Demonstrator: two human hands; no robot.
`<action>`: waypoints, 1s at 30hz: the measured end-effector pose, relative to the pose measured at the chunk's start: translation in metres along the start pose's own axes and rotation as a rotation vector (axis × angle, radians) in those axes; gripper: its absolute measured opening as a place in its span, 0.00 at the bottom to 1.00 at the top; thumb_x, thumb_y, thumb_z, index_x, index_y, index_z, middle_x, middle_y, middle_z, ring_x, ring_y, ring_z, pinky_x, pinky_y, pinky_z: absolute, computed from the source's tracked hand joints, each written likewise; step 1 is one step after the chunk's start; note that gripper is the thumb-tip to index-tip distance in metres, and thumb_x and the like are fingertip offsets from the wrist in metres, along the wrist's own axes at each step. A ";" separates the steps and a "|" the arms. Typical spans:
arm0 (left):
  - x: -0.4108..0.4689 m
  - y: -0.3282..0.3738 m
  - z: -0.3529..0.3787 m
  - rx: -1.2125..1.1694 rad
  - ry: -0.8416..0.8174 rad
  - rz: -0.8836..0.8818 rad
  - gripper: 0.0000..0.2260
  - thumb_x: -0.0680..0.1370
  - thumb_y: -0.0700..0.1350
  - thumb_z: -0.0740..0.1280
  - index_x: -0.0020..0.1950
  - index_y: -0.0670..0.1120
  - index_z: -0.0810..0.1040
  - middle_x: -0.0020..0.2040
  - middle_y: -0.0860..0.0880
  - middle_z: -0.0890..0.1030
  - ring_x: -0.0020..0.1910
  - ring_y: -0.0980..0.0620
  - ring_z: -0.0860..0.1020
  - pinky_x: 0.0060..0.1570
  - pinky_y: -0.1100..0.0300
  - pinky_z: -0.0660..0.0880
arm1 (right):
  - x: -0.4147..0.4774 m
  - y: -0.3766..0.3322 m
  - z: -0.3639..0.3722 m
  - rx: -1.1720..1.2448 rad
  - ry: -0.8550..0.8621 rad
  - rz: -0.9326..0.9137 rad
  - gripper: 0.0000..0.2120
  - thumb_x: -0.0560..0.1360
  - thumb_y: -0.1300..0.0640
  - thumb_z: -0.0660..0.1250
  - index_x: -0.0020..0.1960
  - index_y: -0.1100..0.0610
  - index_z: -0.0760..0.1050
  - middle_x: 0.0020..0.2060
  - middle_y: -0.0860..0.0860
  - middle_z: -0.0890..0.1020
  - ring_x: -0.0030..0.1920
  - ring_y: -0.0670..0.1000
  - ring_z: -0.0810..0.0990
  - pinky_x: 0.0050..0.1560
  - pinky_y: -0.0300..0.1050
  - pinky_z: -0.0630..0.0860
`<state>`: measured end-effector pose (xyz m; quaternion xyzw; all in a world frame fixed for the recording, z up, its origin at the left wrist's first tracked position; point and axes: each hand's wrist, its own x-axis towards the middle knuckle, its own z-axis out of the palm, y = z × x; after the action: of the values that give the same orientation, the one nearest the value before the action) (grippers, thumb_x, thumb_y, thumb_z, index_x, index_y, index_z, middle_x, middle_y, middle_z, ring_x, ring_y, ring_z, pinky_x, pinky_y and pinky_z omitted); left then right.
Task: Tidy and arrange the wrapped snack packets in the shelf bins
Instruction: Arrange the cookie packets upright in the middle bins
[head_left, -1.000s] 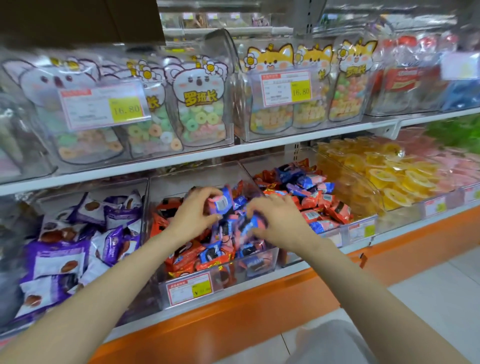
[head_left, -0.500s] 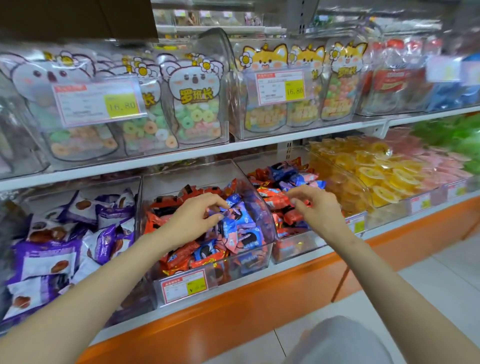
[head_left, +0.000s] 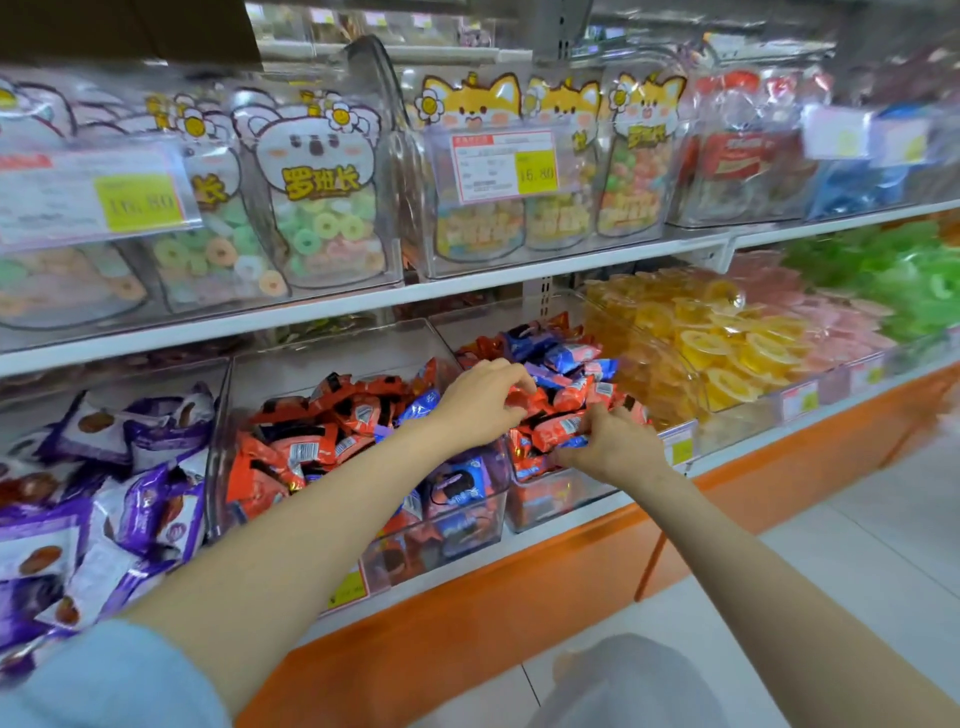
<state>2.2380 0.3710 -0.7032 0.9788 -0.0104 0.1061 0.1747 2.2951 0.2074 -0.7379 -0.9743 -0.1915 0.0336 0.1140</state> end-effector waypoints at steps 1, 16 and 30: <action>-0.001 -0.001 0.001 0.017 -0.020 0.009 0.13 0.76 0.42 0.66 0.61 0.47 0.74 0.59 0.46 0.74 0.60 0.47 0.70 0.58 0.53 0.67 | 0.002 -0.001 -0.002 0.060 -0.012 0.007 0.26 0.70 0.41 0.70 0.58 0.57 0.68 0.59 0.58 0.72 0.54 0.57 0.73 0.50 0.48 0.71; -0.018 -0.009 -0.021 -0.387 0.446 0.020 0.11 0.71 0.48 0.73 0.51 0.50 0.77 0.46 0.53 0.81 0.46 0.52 0.78 0.46 0.53 0.73 | 0.026 -0.002 -0.041 0.992 0.090 -0.184 0.13 0.74 0.48 0.68 0.53 0.55 0.77 0.51 0.51 0.81 0.54 0.53 0.80 0.55 0.47 0.76; -0.049 -0.061 -0.029 -0.210 0.351 -0.174 0.16 0.75 0.46 0.68 0.60 0.48 0.68 0.45 0.43 0.81 0.44 0.44 0.80 0.46 0.49 0.75 | 0.116 0.003 -0.012 -0.204 0.150 -0.242 0.23 0.75 0.53 0.65 0.69 0.46 0.67 0.68 0.53 0.70 0.65 0.60 0.68 0.62 0.52 0.65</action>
<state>2.1875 0.4377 -0.7081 0.9190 0.0938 0.2578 0.2832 2.4045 0.2461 -0.7296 -0.9503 -0.3010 -0.0730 0.0316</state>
